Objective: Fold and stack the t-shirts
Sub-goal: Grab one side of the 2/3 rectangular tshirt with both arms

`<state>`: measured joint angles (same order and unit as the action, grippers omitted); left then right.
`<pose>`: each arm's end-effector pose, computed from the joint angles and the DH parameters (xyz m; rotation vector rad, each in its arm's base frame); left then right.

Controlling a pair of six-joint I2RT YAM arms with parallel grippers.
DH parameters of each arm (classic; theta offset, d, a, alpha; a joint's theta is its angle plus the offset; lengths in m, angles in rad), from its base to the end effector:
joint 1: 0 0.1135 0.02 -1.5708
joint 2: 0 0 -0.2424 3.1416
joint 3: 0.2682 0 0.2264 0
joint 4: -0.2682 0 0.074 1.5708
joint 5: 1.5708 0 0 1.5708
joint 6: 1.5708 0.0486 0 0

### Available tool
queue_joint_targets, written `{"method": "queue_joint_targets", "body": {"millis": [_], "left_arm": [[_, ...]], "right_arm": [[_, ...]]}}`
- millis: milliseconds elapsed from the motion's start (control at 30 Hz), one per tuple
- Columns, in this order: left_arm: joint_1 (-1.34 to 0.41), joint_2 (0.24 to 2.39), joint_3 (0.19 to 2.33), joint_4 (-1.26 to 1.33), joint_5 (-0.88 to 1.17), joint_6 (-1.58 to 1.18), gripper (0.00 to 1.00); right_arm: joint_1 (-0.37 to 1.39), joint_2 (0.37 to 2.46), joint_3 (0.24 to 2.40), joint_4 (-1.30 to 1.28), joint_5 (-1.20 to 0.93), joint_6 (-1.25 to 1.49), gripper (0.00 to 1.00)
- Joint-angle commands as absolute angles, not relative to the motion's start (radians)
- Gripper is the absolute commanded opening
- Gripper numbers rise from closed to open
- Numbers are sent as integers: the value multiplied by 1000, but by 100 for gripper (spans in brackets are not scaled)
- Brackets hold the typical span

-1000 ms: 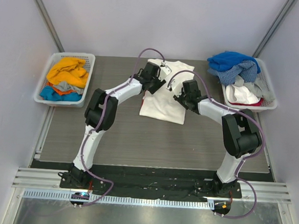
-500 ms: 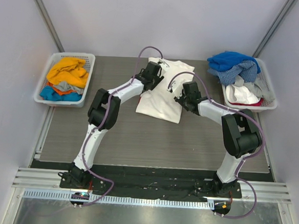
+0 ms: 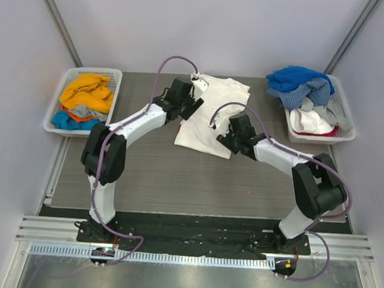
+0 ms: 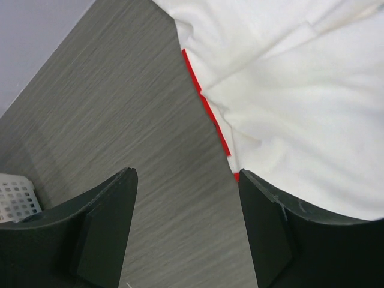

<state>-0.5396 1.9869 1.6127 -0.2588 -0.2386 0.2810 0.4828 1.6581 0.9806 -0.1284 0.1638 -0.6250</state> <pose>0.3841 -0.2167 0.2396 0.7487 2.0533 0.1168 0.2989 0.1477 0.1769 -1.1837 2.0631 -0.2626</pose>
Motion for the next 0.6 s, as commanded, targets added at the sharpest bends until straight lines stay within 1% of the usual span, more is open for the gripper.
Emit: {"method": "queue_joint_targets", "body": {"millis": [0,233,567], "left_arm": [[-532,1878,1505,-348,-95,316,73],[-532,1897,1439,-463,135,336,72],[-532,1899,1361,-462,206,347,71]], "right_arm": [[554,1556,959,-149,196,-594,59],[649,1548,908,-170,235,-575,60],[684,1574,850,-161,252,-580,60]]}}
